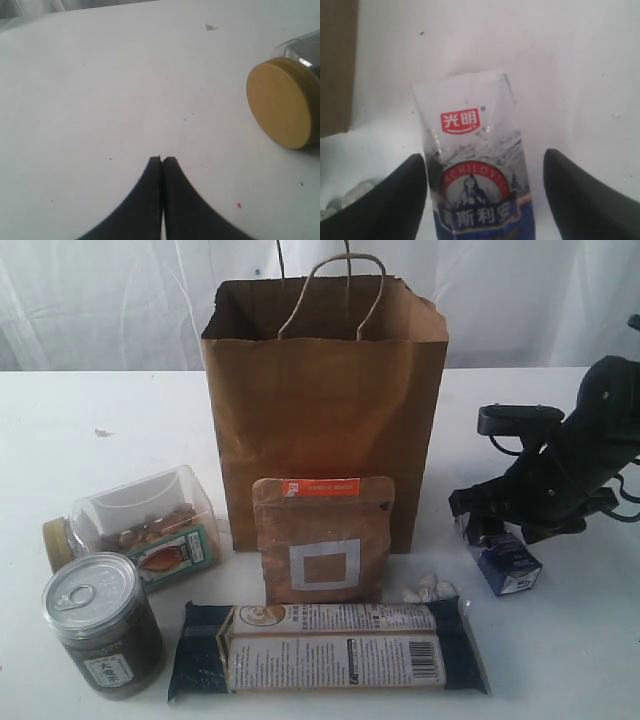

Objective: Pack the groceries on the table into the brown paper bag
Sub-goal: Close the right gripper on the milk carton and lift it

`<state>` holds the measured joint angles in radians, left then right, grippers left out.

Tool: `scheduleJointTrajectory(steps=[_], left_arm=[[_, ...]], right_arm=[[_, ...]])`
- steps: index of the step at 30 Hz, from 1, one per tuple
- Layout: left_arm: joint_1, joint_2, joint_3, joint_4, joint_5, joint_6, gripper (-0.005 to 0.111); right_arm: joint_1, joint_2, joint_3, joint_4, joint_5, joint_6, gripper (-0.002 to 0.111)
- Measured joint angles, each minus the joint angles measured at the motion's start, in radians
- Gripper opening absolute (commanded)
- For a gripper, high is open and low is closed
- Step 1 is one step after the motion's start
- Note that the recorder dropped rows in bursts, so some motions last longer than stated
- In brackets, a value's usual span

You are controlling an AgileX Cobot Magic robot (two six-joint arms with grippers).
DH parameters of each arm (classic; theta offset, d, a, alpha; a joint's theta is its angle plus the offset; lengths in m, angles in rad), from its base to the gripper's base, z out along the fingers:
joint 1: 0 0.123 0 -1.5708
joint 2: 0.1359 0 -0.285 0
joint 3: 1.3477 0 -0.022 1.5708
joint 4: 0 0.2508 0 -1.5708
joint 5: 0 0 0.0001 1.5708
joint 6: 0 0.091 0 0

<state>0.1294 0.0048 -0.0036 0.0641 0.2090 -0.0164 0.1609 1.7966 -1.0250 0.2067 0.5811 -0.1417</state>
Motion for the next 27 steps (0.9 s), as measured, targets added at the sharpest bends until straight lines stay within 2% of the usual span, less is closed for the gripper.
scheduleJointTrajectory(steps=[4,6,17,27], left_arm=[[0.0,0.0,0.0,0.0,0.0,0.0,0.0],[0.0,0.0,0.0,0.0,0.0,0.0,0.0],[0.0,0.0,0.0,0.0,0.0,0.0,0.0],[0.0,0.0,0.0,0.0,0.0,0.0,0.0]], right_arm=[[0.0,0.017,0.0,0.006,0.003,-0.002,0.062],[0.0,0.021,0.0,0.008,0.003,-0.004,0.058],[0.0,0.023,0.0,0.013,0.003,-0.004,0.02],[0.0,-0.045,-0.002,0.013,0.083,-0.004,0.018]])
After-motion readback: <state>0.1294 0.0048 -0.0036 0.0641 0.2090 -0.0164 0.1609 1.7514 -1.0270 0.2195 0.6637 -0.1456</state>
